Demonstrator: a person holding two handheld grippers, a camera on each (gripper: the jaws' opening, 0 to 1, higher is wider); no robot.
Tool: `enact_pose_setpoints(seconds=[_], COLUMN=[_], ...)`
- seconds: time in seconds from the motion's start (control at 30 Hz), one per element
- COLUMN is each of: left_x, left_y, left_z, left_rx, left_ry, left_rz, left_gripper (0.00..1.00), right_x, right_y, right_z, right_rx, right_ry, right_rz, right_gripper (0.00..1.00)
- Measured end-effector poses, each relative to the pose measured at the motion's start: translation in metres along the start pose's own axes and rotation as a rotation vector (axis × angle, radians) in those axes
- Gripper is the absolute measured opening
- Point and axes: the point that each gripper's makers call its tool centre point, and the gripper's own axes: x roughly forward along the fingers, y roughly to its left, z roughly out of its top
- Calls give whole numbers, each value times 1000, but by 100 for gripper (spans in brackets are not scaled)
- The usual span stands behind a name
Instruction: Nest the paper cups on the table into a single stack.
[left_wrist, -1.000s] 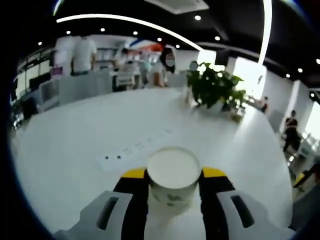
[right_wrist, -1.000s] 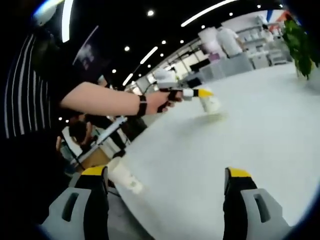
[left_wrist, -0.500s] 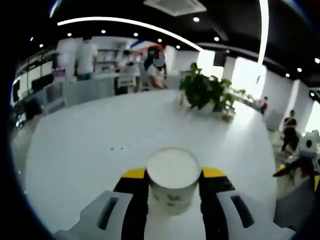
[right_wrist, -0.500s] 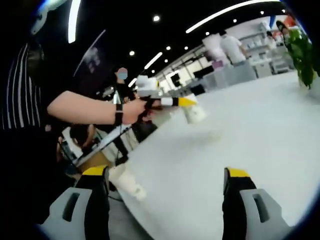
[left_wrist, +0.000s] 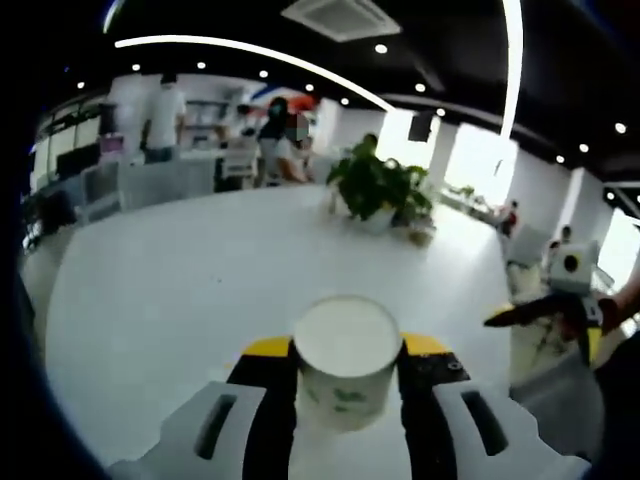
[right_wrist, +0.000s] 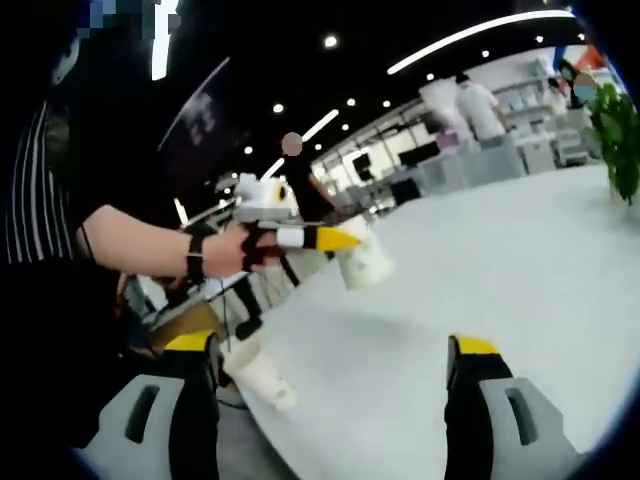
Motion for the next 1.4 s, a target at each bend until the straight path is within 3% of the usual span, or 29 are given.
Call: enact_pose_setpoints(seconds=[0.27, 0.57, 0.7, 1.07, 1.4], left_x=[-19, -39, -49, -70, -86], left_y=[-24, -30, -35, -45, -52], left_z=[-11, -8, -7, -16, -16], left_rx=[-7, -20, -16, 8, 1], left_ry=[-14, -44, -59, -59, -95], left_rz=[-30, -44, -46, -53, -46], left_gripper=[37, 37, 37, 37, 37], right_x=[1, 3, 7, 27, 36], right_y=[10, 15, 19, 39, 57], right_z=[-6, -15, -14, -17, -25], right_rx=[33, 72, 131, 133, 158], right_ry=[-39, -44, -79, -68, -66], right_rz=[-21, -36, -25, 26, 76], right_gripper=[91, 91, 90, 88, 87])
